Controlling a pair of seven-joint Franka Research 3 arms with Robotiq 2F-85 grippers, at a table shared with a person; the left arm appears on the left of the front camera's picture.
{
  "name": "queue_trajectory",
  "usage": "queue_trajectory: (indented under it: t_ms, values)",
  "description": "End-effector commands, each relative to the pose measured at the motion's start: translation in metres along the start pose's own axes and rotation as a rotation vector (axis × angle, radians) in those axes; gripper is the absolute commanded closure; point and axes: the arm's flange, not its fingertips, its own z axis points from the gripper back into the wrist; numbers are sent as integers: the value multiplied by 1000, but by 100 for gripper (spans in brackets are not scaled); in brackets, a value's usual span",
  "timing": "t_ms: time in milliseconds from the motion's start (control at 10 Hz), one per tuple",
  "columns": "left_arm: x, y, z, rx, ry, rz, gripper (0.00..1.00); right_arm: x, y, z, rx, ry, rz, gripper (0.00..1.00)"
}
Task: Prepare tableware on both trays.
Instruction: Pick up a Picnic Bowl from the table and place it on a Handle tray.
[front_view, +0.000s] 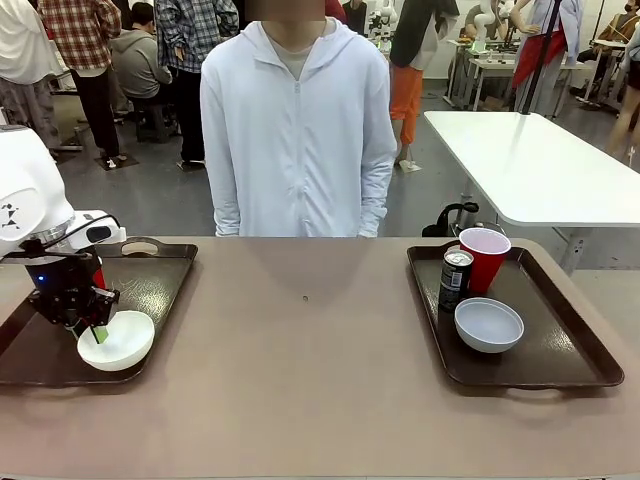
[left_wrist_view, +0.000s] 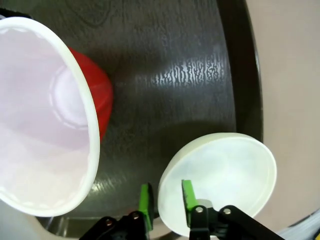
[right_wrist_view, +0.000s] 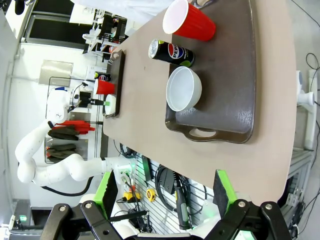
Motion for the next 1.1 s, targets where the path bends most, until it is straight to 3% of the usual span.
queue_trajectory:
  t_ms: [0, 100, 700, 800, 1000]
  values:
    - [-3, -1, 10, 30, 1, 10, 0, -1, 0, 1, 10, -1, 9, 0]
    - [-8, -1, 17, 28, -12, 0, 56, -1, 0, 1, 10, -1, 9, 0]
    - [-26, 26, 88, 26, -124, 43, 0, -1, 0, 1, 10, -1, 9, 0]
    - [-22, 36, 94, 24, -144, 51, 0, -1, 0, 1, 10, -1, 9, 0]
    - [-25, 15, 83, 9, -117, 30, 0, -1, 0, 1, 10, -1, 9, 0]
